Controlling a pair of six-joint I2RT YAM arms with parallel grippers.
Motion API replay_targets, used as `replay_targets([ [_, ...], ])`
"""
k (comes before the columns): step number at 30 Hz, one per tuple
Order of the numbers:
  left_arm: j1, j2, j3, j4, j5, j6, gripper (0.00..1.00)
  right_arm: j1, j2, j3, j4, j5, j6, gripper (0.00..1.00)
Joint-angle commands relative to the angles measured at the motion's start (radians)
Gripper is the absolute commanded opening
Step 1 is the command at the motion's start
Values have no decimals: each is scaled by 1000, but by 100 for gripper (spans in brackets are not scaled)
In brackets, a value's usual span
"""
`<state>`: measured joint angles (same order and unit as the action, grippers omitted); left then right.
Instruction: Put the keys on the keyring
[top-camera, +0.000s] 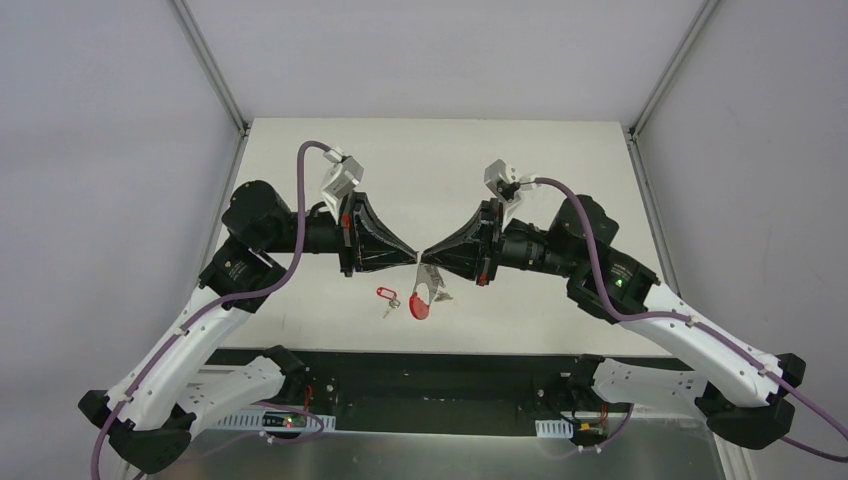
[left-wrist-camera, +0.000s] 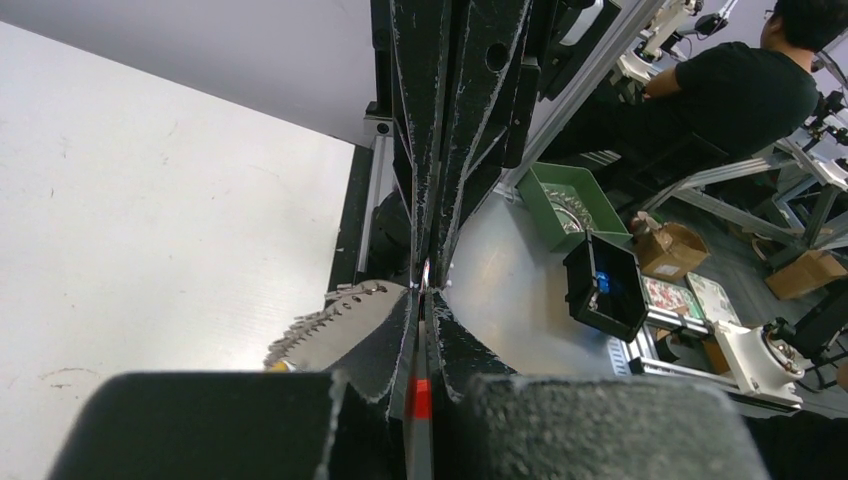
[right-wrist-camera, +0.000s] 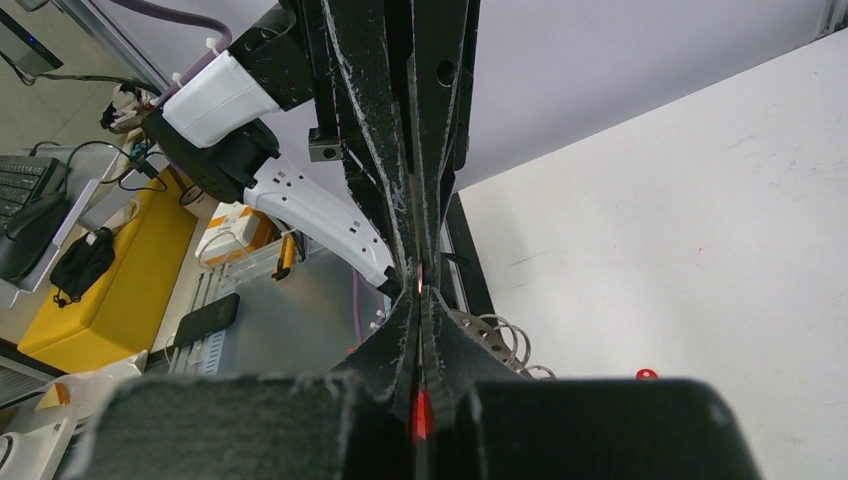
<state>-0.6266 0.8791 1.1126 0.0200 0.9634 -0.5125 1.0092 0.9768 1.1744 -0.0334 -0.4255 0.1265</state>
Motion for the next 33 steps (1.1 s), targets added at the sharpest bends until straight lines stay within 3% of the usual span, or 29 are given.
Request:
replay_targets([
  [1, 7, -8, -7, 90, 4, -28, 0, -4, -4, 47, 60, -13, 3, 0],
  [8, 7, -2, -7, 95, -7, -44, 0, -4, -8, 47, 39, 2, -9, 0],
  [12, 7, 13, 15, 56, -5, -35, 0, -4, -14, 48, 7, 17, -17, 20],
  [17, 7, 36, 72, -107, 6, 57, 0, -3, -35, 66, -55, 53, -34, 34],
  [25, 7, 84, 138, -229, 85, 110, 0, -4, -10, 171, -290, 105, -69, 36],
  [33, 7, 143, 211, -330, 166, 128, 0, -10, 73, 296, -472, 21, -120, 32],
])
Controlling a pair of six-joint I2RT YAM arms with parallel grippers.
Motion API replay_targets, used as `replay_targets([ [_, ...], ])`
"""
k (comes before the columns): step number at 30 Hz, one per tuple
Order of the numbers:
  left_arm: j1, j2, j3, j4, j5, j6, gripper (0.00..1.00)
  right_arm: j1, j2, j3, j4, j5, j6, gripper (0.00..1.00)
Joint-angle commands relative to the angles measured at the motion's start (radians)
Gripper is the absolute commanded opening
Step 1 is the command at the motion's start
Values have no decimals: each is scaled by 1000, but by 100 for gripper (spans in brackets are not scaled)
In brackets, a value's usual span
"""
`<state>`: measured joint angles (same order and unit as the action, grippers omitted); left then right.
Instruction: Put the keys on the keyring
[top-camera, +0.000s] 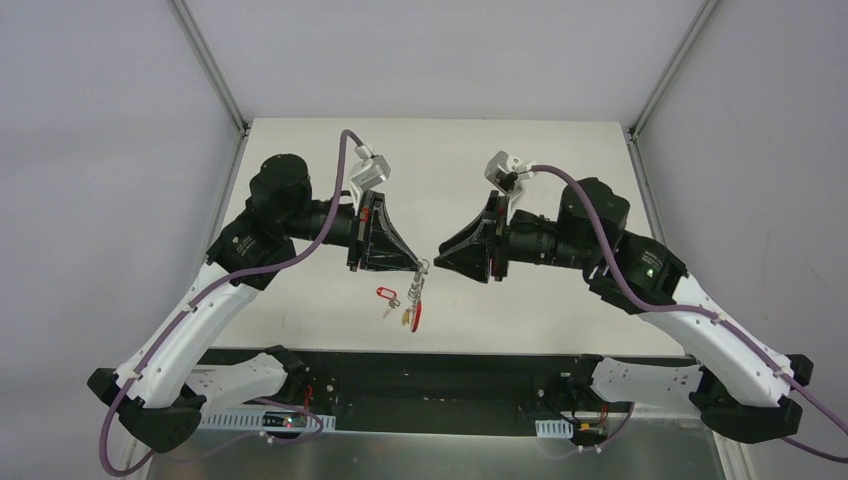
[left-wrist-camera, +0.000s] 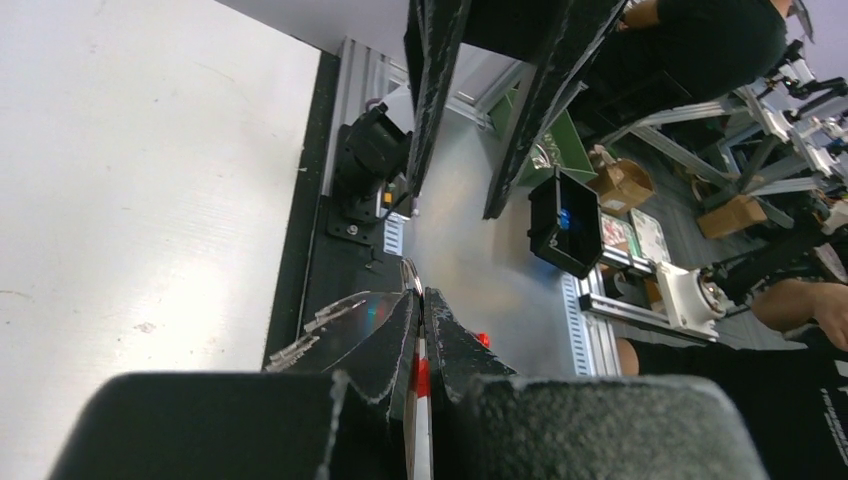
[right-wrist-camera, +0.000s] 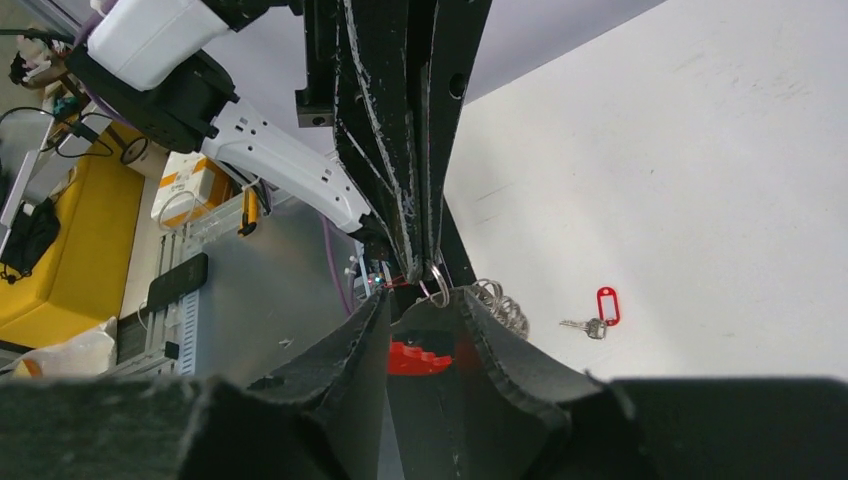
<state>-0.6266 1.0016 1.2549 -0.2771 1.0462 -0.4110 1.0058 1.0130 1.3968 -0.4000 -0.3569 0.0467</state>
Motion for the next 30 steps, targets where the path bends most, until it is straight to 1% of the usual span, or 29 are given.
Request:
replay_targets([
  [1, 7, 25, 73, -38, 93, 23, 0, -7, 46, 83, -118, -58, -41, 31],
  [6, 7, 27, 78, -58, 104, 20, 0, -9, 74, 108, -137, -96, -41, 29],
  [8, 7, 21, 78, -60, 101, 20, 0, -10, 77, 108, -131, -100, -64, 29],
  [14, 7, 4, 70, -60, 84, 27, 0, -10, 83, 99, -94, -112, -54, 26],
  [20, 4, -20, 53, -49, 50, 38, 0, -11, 67, 43, -1, -114, -16, 23],
  [26, -11, -85, -3, 44, -12, 18, 0, -10, 23, -52, 146, -107, 29, 21],
  [30, -13, -144, -55, 117, -59, 6, 0, -10, 15, -88, 211, -110, 61, 19],
])
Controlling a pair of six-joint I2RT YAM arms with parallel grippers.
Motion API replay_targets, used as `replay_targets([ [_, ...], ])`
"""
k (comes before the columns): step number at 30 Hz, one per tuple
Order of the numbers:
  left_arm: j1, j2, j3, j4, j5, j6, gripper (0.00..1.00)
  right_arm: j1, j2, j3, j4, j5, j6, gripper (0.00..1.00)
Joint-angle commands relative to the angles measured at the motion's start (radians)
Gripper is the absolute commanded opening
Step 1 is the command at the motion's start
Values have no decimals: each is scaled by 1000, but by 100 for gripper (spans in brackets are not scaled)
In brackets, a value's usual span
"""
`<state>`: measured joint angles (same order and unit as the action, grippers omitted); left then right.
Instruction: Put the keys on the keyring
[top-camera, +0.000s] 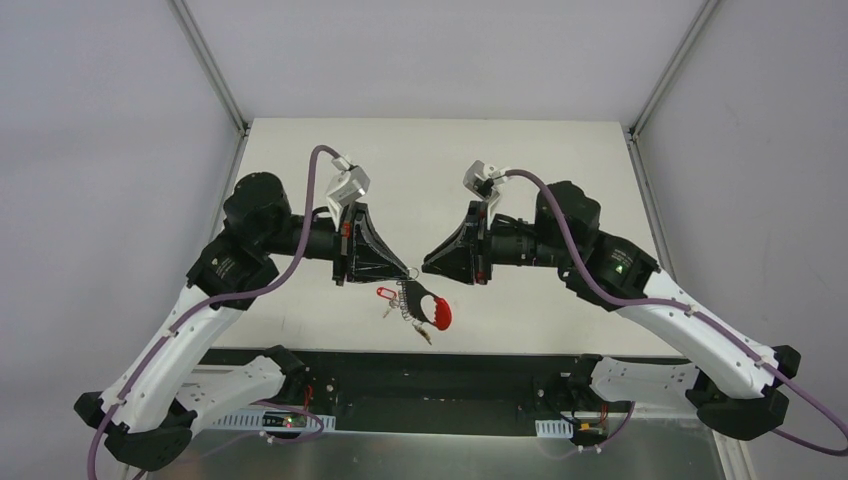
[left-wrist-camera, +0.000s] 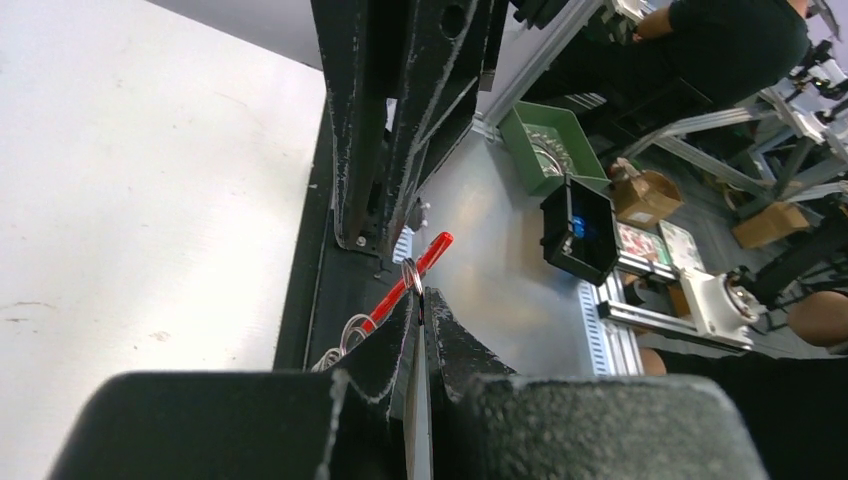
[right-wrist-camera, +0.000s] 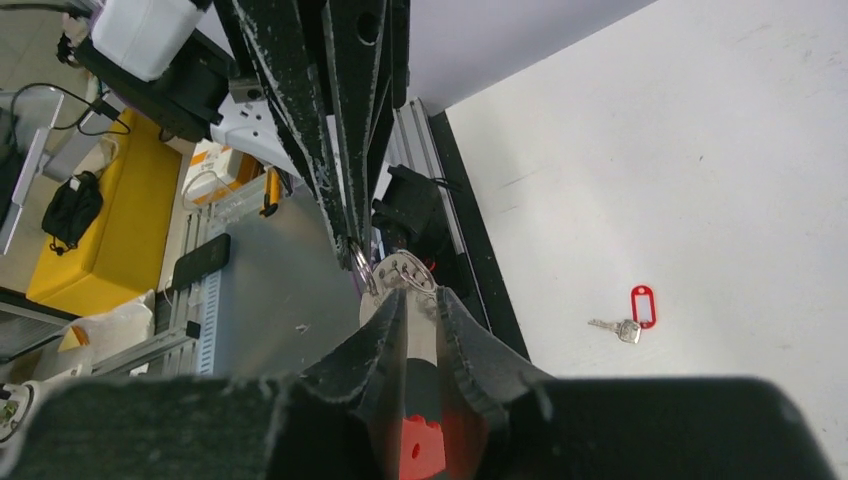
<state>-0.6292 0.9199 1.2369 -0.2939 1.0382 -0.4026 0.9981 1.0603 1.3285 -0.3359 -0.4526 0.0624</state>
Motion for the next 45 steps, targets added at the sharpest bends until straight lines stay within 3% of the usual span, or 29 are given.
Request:
replay_targets([
  [1, -10, -77, -50, 158, -64, -7, 0, -3, -36, -29, 169, -18, 55, 18],
  [8, -10, -166, -160, 381, -136, -65, 0, -4, -70, -107, 327, -57, 108, 17],
  [21, -10, -220, -283, 672, -255, -201, 0, -2, -48, -94, 391, -95, 91, 26],
  [32, -10, -200, -309, 789, -236, -282, 0, -2, -35, -89, 413, -83, 66, 26],
  [45, -10, -191, -310, 815, -228, -304, 0, -2, -26, -76, 462, -97, 64, 25],
])
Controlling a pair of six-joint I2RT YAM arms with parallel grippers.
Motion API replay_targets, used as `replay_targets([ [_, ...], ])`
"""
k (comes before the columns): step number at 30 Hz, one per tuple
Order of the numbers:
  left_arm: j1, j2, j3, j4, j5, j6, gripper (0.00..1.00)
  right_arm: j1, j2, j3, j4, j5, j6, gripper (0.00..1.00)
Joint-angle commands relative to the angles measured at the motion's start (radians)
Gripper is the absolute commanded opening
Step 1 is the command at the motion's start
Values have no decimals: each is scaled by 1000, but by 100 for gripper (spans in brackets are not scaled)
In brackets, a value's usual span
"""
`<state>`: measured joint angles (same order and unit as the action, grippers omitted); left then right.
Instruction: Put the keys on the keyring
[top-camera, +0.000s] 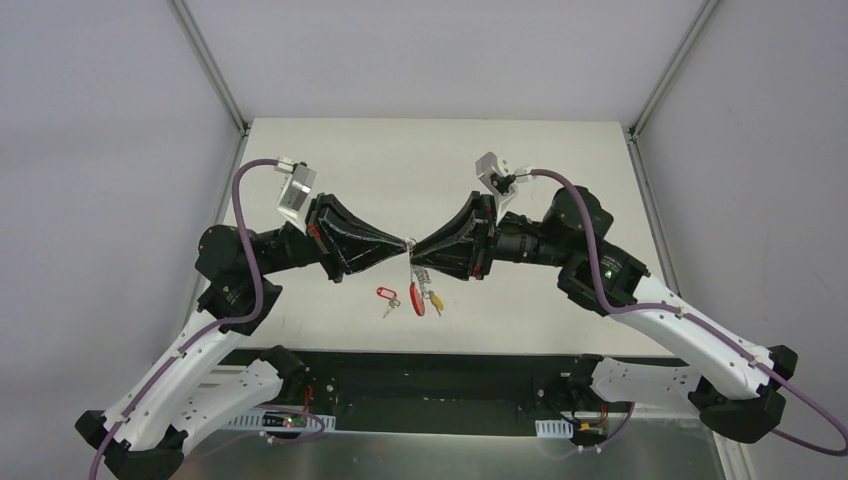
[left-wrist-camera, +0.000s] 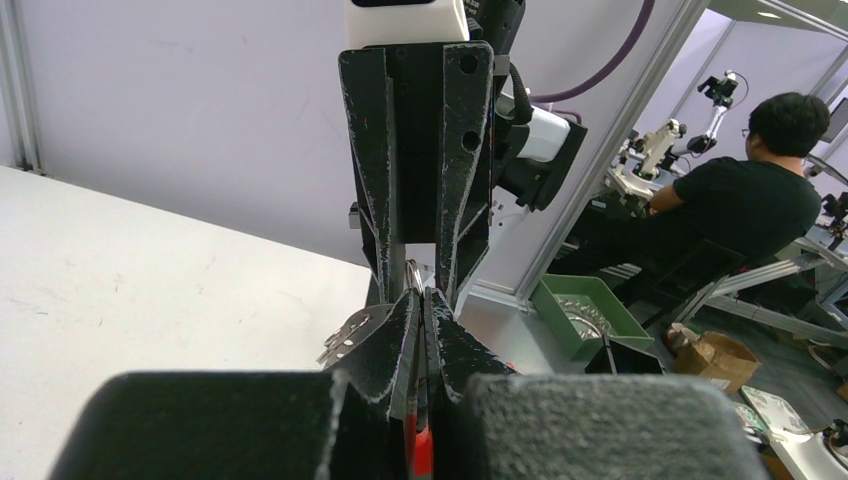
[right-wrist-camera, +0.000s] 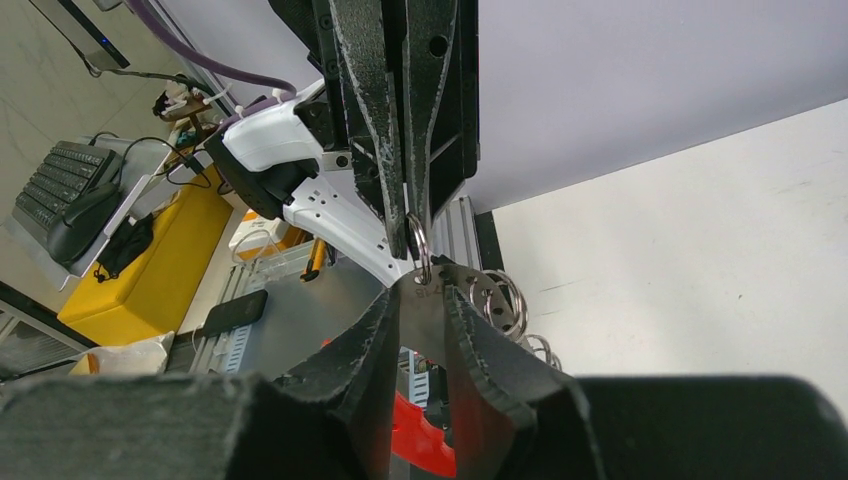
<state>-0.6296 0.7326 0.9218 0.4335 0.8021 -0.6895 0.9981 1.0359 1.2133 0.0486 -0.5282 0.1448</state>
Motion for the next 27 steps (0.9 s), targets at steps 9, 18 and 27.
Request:
replay_targets([
  [9, -10, 11, 5, 96, 19, -19, 0, -3, 3, 50, 82, -18, -29, 24],
  [18, -10, 14, 2, 102, 30, -23, 0, -1, 11, 55, 88, -24, -34, 17],
  [27, -10, 19, 2, 102, 45, -33, 0, -1, 11, 57, 88, -19, -39, 0],
])
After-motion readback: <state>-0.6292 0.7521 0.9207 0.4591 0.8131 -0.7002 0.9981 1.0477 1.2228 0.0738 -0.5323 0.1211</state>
